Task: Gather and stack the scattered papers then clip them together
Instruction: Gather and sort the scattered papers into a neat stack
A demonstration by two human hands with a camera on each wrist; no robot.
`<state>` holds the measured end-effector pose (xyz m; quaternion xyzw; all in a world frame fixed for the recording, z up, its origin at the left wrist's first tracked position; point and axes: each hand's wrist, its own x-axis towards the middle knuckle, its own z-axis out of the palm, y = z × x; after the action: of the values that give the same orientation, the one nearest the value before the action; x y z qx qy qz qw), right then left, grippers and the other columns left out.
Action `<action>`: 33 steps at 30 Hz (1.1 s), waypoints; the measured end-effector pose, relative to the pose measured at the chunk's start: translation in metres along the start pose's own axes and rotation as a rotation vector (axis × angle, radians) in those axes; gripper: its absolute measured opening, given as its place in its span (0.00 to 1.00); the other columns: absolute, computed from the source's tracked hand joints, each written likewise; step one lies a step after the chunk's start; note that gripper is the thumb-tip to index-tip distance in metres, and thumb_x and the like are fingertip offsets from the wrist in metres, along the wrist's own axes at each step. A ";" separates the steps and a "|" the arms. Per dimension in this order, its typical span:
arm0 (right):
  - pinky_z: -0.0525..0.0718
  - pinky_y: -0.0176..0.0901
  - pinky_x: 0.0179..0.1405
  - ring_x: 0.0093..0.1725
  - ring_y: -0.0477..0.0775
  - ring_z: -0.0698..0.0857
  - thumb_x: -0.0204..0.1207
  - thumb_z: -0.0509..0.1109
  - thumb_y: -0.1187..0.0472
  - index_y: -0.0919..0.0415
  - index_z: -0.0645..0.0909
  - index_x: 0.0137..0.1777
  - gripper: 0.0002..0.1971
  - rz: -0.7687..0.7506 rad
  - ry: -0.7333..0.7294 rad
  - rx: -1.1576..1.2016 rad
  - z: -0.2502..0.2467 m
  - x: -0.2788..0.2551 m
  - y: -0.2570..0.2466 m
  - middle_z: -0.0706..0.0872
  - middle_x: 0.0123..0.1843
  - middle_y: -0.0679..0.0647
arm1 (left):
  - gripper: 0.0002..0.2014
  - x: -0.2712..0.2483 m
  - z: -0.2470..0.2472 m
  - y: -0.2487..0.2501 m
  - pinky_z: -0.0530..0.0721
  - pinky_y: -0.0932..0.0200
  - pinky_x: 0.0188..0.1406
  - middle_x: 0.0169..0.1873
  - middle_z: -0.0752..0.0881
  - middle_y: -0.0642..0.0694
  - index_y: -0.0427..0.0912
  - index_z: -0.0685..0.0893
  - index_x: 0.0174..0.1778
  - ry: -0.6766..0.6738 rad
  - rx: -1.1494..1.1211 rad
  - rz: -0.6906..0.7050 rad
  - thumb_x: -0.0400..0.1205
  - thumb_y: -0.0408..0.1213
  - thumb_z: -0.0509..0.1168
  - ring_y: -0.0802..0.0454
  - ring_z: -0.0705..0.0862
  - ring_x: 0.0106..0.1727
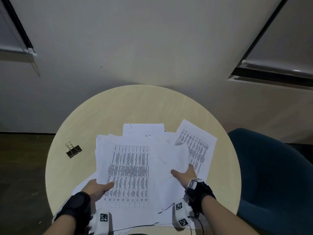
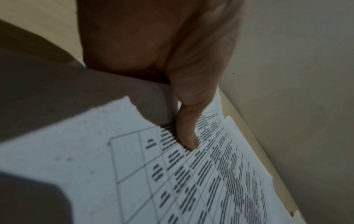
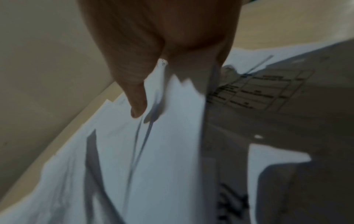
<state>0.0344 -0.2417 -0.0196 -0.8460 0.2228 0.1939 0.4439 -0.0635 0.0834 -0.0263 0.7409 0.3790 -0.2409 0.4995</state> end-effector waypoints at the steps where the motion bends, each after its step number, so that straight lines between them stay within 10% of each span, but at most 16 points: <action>1: 0.83 0.48 0.49 0.51 0.58 0.85 0.67 0.80 0.53 0.61 0.74 0.66 0.30 -0.038 -0.052 0.026 0.002 -0.001 -0.005 0.86 0.53 0.55 | 0.19 -0.001 -0.002 0.000 0.79 0.56 0.36 0.39 0.86 0.45 0.39 0.79 0.54 -0.019 0.017 -0.010 0.77 0.49 0.72 0.43 0.83 0.41; 8: 0.78 0.37 0.31 0.38 0.58 0.85 0.73 0.74 0.57 0.59 0.84 0.48 0.08 -0.116 0.097 -0.098 -0.013 -0.010 -0.032 0.89 0.42 0.57 | 0.42 -0.009 0.000 0.005 0.78 0.47 0.63 0.76 0.71 0.35 0.31 0.58 0.81 0.015 0.009 -0.095 0.81 0.56 0.64 0.32 0.76 0.68; 15: 0.73 0.39 0.30 0.35 0.60 0.80 0.75 0.67 0.65 0.67 0.82 0.44 0.05 -0.098 0.321 -0.051 -0.078 -0.014 -0.050 0.85 0.40 0.62 | 0.18 -0.016 0.002 0.007 0.71 0.53 0.50 0.35 0.76 0.45 0.33 0.73 0.64 -0.031 -0.093 -0.045 0.85 0.43 0.62 0.47 0.73 0.37; 20: 0.68 0.38 0.25 0.29 0.58 0.74 0.74 0.66 0.65 0.70 0.81 0.44 0.07 -0.183 0.585 0.079 -0.112 -0.031 -0.073 0.82 0.37 0.65 | 0.17 -0.011 -0.003 0.005 0.72 0.54 0.46 0.37 0.80 0.44 0.33 0.73 0.62 -0.071 -0.142 -0.046 0.85 0.42 0.62 0.44 0.76 0.38; 28: 0.74 0.42 0.34 0.32 0.53 0.74 0.75 0.68 0.61 0.58 0.77 0.40 0.04 -0.829 0.876 0.382 -0.115 -0.077 -0.136 0.76 0.30 0.52 | 0.19 0.004 -0.004 -0.001 0.71 0.55 0.40 0.34 0.83 0.36 0.29 0.82 0.58 -0.094 -0.143 -0.064 0.83 0.44 0.65 0.42 0.76 0.36; 33: 0.72 0.28 0.32 0.32 0.40 0.75 0.70 0.66 0.76 0.56 0.77 0.44 0.13 -1.270 0.429 0.047 -0.053 -0.106 -0.118 0.78 0.33 0.45 | 0.16 0.000 -0.004 0.004 0.78 0.43 0.60 0.45 0.86 0.37 0.36 0.78 0.54 -0.111 -0.145 -0.097 0.83 0.47 0.65 0.35 0.82 0.50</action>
<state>0.0187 -0.2042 0.1429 -0.8227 -0.2308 -0.2822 0.4362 -0.0600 0.0863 -0.0224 0.6692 0.4027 -0.2773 0.5595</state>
